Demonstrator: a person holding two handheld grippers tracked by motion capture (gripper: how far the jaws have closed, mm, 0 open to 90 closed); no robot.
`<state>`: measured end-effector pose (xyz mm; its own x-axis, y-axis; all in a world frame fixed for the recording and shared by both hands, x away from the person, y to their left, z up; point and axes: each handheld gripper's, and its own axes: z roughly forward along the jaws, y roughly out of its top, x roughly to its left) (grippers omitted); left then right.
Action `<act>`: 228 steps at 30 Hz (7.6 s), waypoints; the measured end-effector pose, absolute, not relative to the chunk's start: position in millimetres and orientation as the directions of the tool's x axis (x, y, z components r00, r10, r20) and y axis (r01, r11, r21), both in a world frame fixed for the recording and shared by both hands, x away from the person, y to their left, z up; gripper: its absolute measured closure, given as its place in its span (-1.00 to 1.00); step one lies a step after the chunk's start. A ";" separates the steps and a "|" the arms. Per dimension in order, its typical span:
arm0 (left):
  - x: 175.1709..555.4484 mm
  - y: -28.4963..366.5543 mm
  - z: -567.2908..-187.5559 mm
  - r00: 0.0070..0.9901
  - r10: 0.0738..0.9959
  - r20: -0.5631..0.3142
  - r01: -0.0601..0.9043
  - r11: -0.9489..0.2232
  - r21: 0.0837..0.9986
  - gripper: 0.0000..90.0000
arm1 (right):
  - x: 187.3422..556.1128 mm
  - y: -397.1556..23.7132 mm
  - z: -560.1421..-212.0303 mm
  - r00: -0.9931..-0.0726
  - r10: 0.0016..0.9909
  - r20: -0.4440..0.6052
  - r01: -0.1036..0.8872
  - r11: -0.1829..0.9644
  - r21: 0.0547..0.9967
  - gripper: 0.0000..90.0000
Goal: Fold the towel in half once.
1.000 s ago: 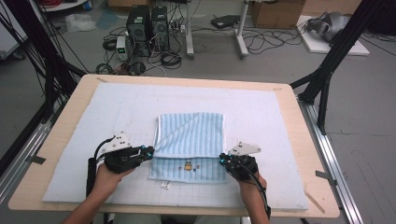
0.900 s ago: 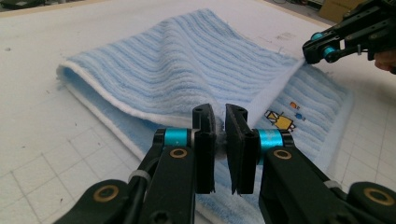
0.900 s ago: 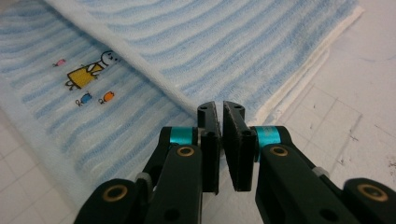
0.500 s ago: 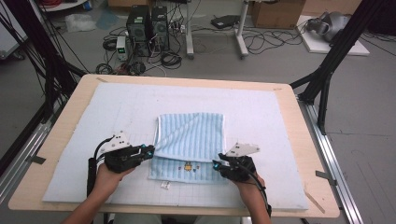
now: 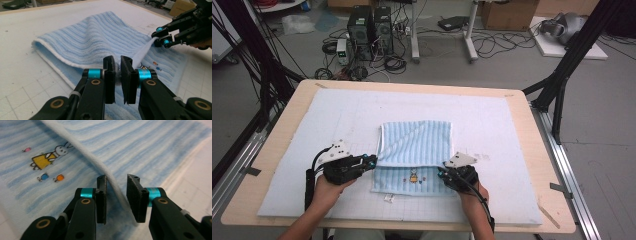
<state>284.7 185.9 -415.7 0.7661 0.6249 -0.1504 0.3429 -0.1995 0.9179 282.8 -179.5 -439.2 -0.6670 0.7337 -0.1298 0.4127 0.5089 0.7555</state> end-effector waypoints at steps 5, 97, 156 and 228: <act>284.5 183.3 -416.2 0.772 0.618 -0.149 0.342 -0.207 0.917 0.82 | 283.2 -187.3 -439.9 -0.638 0.754 -0.158 0.431 0.520 0.738 0.88; 249.9 199.6 -436.6 0.754 0.620 -0.216 0.465 -0.272 0.843 0.43 | 227.3 -231.5 -416.4 -0.817 0.561 0.132 0.450 0.478 0.754 0.62; 443.7 156.5 -452.4 0.598 0.776 -0.198 0.572 -0.241 0.784 0.86 | 406.2 -220.5 -448.7 -0.501 0.858 0.114 0.611 0.258 0.748 0.68; 290.9 190.4 -446.9 0.772 0.594 -0.226 0.452 -0.263 0.853 0.35 | 250.4 -212.7 -435.3 -0.737 0.676 -0.013 0.413 0.466 0.783 0.95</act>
